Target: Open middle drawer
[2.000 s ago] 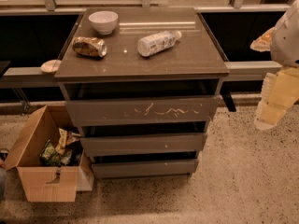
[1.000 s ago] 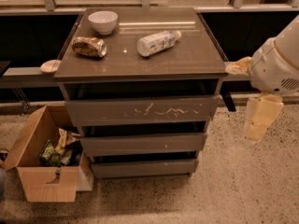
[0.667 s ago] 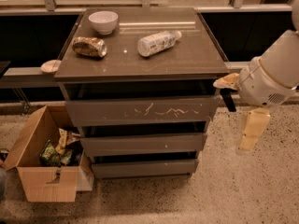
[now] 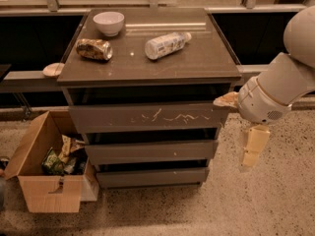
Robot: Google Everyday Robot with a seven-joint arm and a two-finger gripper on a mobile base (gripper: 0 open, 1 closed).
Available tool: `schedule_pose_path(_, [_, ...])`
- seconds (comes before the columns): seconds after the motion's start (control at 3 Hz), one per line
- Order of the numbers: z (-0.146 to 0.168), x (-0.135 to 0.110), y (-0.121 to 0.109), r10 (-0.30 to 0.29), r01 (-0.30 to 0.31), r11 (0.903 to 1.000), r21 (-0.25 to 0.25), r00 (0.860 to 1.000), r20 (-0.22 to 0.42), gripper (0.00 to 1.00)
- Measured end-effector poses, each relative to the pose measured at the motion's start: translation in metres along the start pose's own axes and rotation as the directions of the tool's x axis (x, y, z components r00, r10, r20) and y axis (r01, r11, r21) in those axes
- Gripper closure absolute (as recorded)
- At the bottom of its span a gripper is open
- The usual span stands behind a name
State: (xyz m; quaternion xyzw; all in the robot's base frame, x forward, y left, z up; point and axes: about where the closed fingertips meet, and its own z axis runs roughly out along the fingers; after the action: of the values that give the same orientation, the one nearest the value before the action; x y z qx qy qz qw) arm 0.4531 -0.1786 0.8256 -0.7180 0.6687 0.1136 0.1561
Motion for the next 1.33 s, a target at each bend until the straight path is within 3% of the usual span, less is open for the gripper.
schedule_pose_path(0.67, [0.031,0.003,-0.012,-0.076,0.076,0.9971,0.0,0.997,0.035,0.0])
schedule_pose_path(1.33, [0.087,0.01,-0.053,-0.062,0.06,0.998,0.02,0.993,0.104,0.0])
